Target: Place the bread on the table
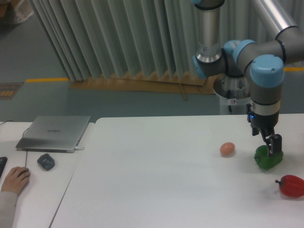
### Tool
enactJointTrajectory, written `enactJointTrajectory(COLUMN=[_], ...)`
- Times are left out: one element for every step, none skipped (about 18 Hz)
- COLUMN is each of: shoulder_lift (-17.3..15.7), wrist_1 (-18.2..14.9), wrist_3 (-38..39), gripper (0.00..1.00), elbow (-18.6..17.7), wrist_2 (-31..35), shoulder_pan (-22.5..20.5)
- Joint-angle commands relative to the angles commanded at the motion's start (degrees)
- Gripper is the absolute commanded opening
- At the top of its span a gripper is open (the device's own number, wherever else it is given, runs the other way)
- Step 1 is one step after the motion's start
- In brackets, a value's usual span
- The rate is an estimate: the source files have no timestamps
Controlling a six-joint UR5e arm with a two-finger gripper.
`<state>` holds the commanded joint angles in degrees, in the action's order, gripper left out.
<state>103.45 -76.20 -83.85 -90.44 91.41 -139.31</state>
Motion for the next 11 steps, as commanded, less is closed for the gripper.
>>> enactJointTrajectory(shoulder_lift=[-0.09,0.0,0.0,0.17,0.44,0.7,0.79,1.4,1.49,1.41,1.32], wrist_1=[0.0,0.09,0.09,0.18,0.44,0.7,1.66,2.19,2.29,2.37,2.46], wrist_3=[0.0,0.0,-0.09,-0.61,-0.62,-0.35,-0.18,0.09,0.09,-0.09,-0.09], gripper=[1.0,1.0,1.0,1.0,1.0,1.0,1.0,1.0,1.0,1.0,1.0], elbow=[-0.17,0.0,0.17,0.17,0.35,0.52,0.53,0.96,1.05,0.79,0.88], wrist_2=[0.09,0.0,0.0,0.17,0.52,0.53,0.7,1.4,2.36,2.63,2.46], shoulder_pan=[0.0,0.0,-0.17,-0.52,-0.79,-0.79,-0.79,-0.79,-0.79,-0.96,-1.84])
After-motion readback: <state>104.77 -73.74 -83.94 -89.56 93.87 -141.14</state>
